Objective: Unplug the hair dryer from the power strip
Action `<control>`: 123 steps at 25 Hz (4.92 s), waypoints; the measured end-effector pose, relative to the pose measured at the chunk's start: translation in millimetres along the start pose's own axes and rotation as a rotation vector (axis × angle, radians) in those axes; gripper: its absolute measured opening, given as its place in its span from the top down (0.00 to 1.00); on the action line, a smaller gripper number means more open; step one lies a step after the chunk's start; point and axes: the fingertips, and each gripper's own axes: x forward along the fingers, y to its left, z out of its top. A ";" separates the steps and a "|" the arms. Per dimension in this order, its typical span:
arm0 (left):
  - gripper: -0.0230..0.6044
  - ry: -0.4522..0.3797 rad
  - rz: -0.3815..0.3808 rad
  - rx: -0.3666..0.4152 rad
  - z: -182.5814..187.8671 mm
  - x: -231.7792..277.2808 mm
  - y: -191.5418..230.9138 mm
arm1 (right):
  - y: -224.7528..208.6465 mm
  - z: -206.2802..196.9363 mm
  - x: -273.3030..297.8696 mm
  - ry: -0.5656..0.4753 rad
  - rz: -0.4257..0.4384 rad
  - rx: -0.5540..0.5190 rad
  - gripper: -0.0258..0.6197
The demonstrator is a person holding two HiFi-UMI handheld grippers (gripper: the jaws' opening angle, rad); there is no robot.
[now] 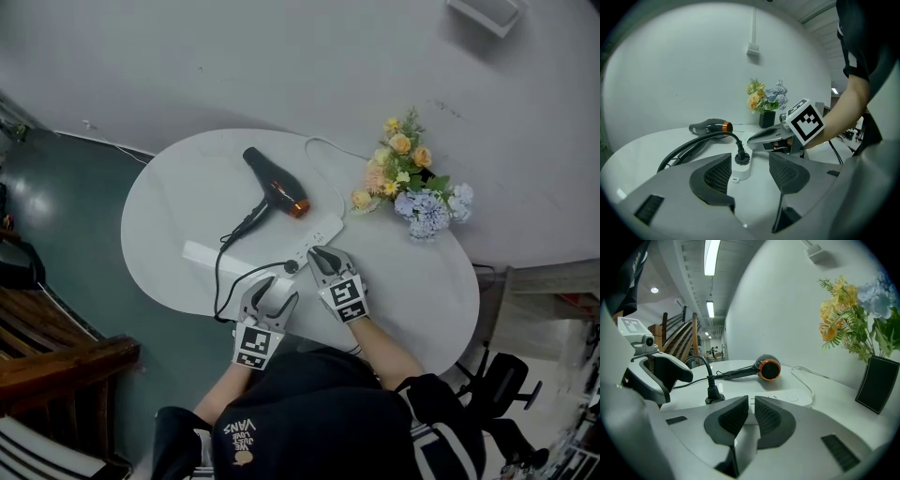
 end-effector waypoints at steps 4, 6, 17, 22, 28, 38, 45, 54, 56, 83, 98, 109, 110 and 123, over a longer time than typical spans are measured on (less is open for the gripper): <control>0.53 -0.003 0.003 0.009 -1.4 10.6 6.0 | -0.7 -0.5 -0.1 -0.005 -0.008 -0.005 0.86; 0.53 -0.010 0.000 0.013 -1.4 15.6 7.6 | -0.9 -0.5 0.0 -0.003 -0.008 0.001 0.86; 0.53 -0.042 -0.023 0.033 4.9 43.5 11.9 | -1.1 -1.9 -0.4 0.012 -0.006 0.010 0.86; 0.62 -0.055 -0.038 0.041 8.9 50.0 12.9 | 0.5 -1.7 0.1 0.016 -0.004 -0.015 0.86; 0.82 -0.050 -0.025 0.040 9.6 51.6 19.3 | 0.0 -1.7 -0.1 0.017 -0.009 -0.012 0.86; 0.86 -0.033 -0.074 0.049 9.6 50.1 12.3 | -1.0 -2.1 0.4 0.029 -0.030 0.002 0.86; 0.86 -0.048 -0.068 0.040 15.4 43.9 10.9 | -0.8 -2.9 -0.1 0.032 -0.030 0.009 0.86; 0.86 -0.056 -0.051 0.050 18.2 32.8 11.1 | 0.2 -3.0 -1.3 0.027 -0.033 0.018 0.86; 0.86 -0.061 -0.048 0.047 19.6 31.5 10.9 | 0.6 -2.5 -1.3 0.027 -0.033 0.018 0.86; 0.86 -0.115 -0.128 0.031 44.2 -25.4 20.1 | 4.9 3.7 -5.7 0.060 -0.115 0.073 0.86; 0.86 -0.158 -0.223 0.040 55.7 -58.6 38.9 | 47.5 32.7 -47.0 -0.052 -0.212 0.158 0.86; 0.86 -0.184 -0.313 0.061 58.4 -86.1 48.0 | 83.1 57.9 -72.5 -0.150 -0.312 0.227 0.86; 0.86 -0.186 -0.320 0.064 58.4 -89.1 49.4 | 86.5 59.8 -74.7 -0.158 -0.322 0.230 0.86; 0.86 -0.229 -0.374 0.084 57.2 -126.8 57.6 | 130.4 74.0 -106.6 -0.237 -0.418 0.239 0.86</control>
